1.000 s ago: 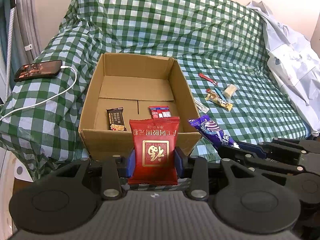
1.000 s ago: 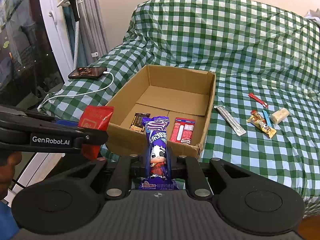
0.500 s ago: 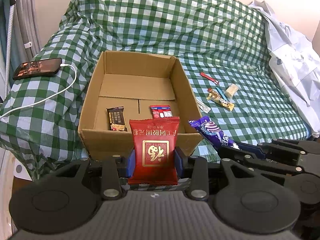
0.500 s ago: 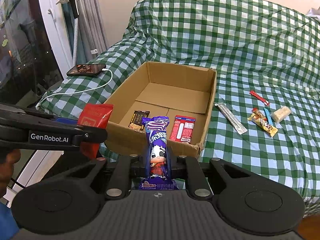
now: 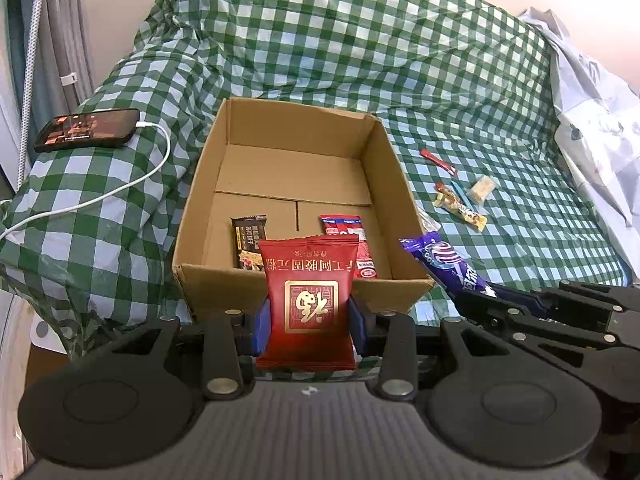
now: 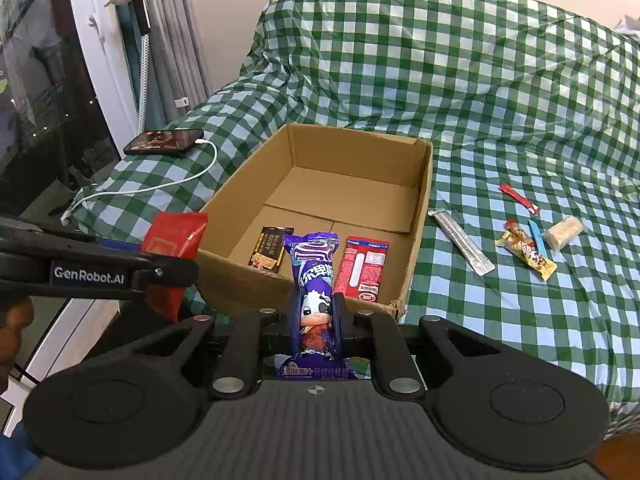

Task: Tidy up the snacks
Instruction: 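Lower both tools into the box and open them to release the snacks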

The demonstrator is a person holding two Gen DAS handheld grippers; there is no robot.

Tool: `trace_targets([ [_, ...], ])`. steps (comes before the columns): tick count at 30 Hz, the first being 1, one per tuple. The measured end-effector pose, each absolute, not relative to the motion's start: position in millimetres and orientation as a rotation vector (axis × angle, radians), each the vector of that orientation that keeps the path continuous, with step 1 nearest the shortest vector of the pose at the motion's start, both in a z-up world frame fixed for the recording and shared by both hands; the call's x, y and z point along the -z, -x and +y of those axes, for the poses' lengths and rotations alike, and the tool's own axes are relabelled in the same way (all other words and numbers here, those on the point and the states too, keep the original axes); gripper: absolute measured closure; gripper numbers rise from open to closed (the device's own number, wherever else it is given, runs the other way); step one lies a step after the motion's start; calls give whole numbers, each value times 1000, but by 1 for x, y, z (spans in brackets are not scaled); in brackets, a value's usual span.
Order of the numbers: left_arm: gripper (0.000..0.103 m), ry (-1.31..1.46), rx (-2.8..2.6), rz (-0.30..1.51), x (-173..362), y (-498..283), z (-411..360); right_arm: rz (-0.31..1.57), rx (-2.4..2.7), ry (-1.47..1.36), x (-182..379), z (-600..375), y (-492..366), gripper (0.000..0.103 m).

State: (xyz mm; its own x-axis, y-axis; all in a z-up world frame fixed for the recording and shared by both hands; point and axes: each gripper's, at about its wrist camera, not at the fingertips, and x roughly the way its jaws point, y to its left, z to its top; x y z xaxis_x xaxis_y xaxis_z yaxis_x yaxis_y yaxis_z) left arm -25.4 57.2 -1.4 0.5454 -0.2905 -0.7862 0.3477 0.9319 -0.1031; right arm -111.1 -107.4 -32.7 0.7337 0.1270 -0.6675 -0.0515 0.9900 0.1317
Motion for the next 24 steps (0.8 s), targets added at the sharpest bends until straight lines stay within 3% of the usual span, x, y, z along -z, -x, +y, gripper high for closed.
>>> trace_targets([
  [24,59,-56,316,930,10,-53,52,757,-99,-108,39,-116,42,87],
])
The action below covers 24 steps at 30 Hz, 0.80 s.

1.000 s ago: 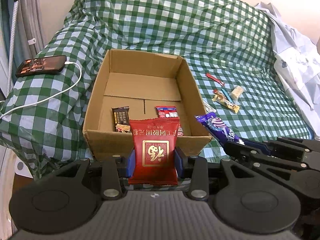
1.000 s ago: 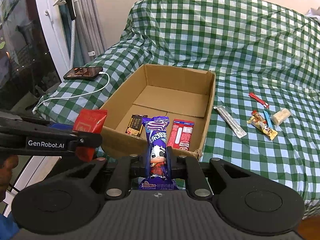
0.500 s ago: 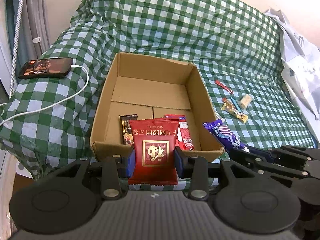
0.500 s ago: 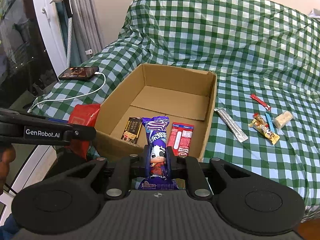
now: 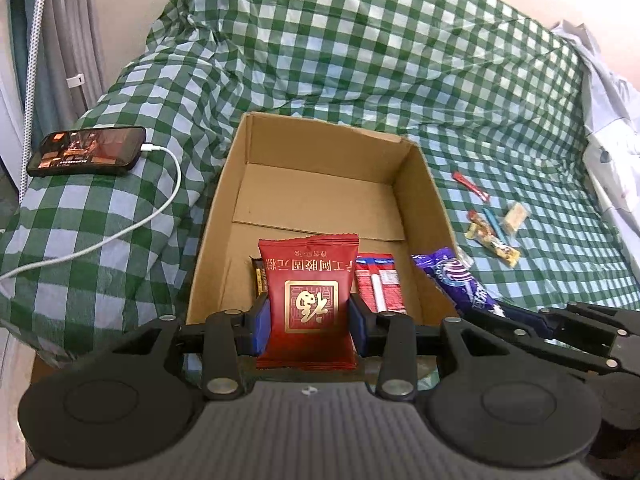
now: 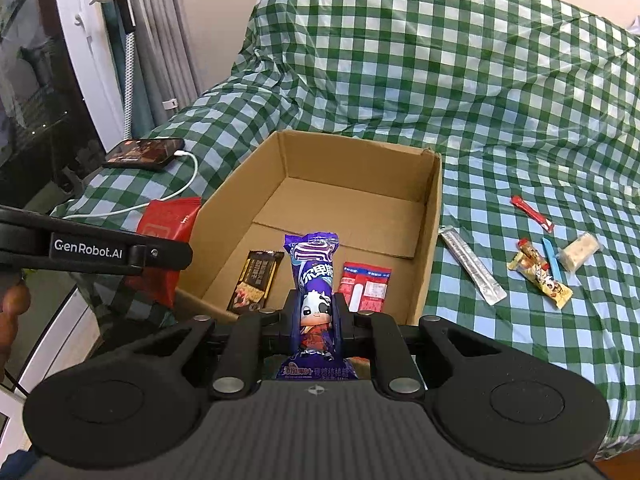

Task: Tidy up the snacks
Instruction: 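Lower both tools into the box and open them to release the snacks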

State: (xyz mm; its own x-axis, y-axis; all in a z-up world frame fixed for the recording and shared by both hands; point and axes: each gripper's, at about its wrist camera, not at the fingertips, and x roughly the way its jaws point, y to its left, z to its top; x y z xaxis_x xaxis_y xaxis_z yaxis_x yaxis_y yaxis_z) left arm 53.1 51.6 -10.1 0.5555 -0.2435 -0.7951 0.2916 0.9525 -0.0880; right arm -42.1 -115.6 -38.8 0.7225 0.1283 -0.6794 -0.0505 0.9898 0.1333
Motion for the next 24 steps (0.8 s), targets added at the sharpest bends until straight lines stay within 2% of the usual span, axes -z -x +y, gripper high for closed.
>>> trace_targets([
  [24,59,-102,279,1017,66,-164,21,846,-116,-146,91,-135,-75,87],
])
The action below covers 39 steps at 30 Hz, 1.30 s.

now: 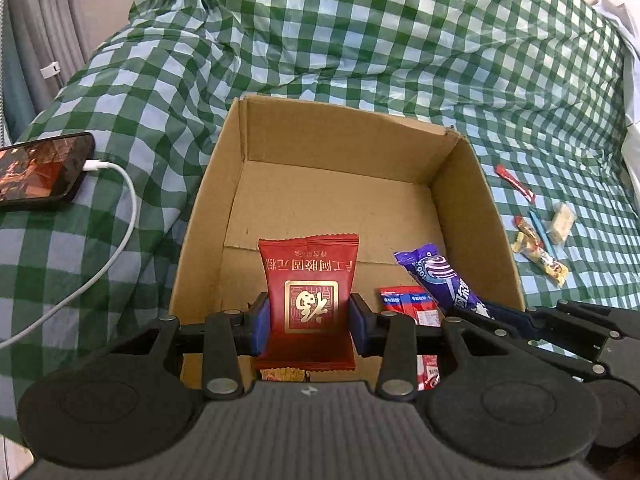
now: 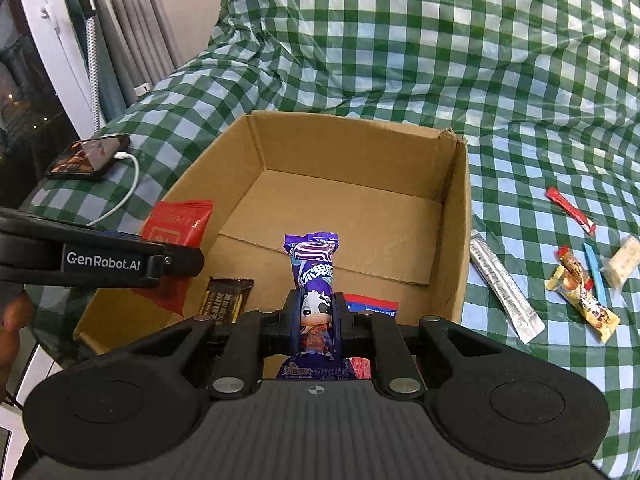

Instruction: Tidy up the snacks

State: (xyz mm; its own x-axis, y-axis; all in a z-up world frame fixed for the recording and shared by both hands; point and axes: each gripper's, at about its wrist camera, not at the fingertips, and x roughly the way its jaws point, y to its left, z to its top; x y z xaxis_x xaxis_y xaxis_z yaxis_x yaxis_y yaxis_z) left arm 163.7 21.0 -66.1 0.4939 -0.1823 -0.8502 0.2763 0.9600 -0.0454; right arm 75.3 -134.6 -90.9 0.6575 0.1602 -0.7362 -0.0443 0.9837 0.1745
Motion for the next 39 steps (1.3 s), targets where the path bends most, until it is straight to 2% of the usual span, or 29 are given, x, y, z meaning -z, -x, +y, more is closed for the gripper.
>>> trace_targets([
  [7,56,-111,272,1038,76,-177,20,860,-119,-145,99,-133,-90,85],
  [8,44,-116,276,1032,75,-177,19,856,-117,-151,99,-133,-92,84],
  [9,21,-125,276,1024,73,-177,17,847,-109,-163,97,-135,-94,82],
  [10,13,-141,248,1005,70,-176,16,838,-99,-176,95,-137,-95,69],
  [11,2,-157,210,971,67,-175,17,836,-89,-191,93,-139,-96,68],
  [12,0,-166,191,942,64,-174,17,837,-56,-203,92,-142,-96,62],
  [13,0,-172,188,930,61,-172,18,839,-43,-218,90,-145,-96,53],
  [15,0,-183,203,947,59,-166,21,848,-40,-257,88,-152,-91,42],
  [24,0,-198,231,1002,52,-80,30,932,-96,-235,81,-127,-5,14],
  [39,0,-150,215,841,3,20,55,792,-96,-154,28,-99,82,10],
])
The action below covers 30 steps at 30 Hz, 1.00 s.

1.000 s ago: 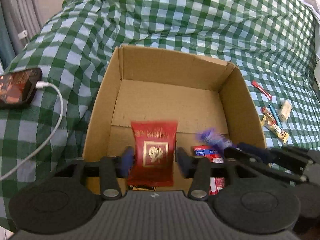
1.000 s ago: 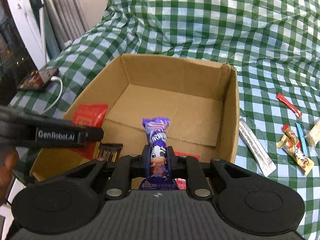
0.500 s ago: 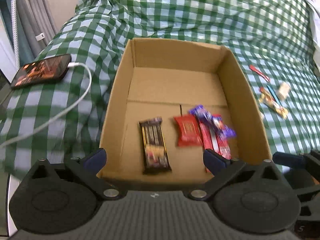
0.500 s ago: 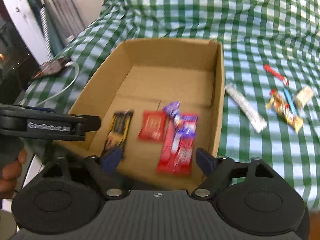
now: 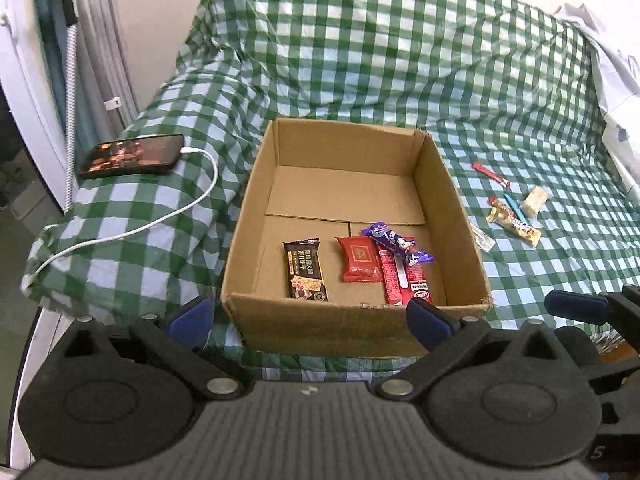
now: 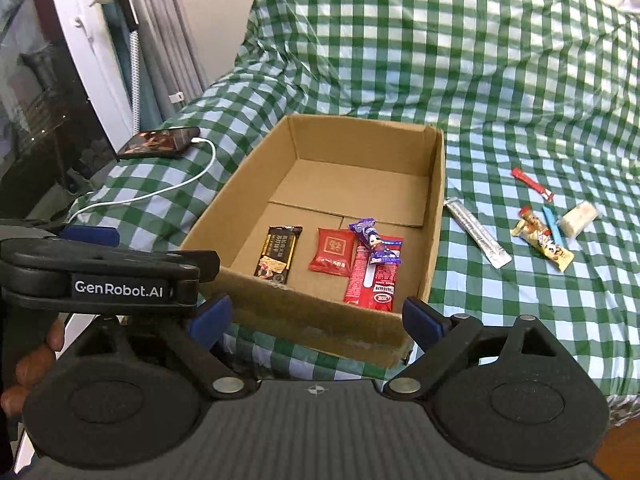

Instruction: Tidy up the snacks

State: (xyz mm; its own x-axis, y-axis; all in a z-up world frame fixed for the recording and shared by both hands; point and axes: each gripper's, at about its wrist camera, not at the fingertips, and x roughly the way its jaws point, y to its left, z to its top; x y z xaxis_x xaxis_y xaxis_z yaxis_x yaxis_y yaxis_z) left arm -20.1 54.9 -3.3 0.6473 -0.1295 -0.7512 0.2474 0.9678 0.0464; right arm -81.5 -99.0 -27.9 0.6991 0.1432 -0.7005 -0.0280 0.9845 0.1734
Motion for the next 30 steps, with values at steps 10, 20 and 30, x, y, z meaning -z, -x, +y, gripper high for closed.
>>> trace_targets([
  [10,0,-147,194,773,-11,60,63,744,-98,-151,15,-91,118,9],
  [20,0,-154,192,769,-10,68,63,748,-100,-164,15,-92,131,9],
  [30,0,-156,198,784,-10,70,61,765,-99,-177,16,-97,134,9],
])
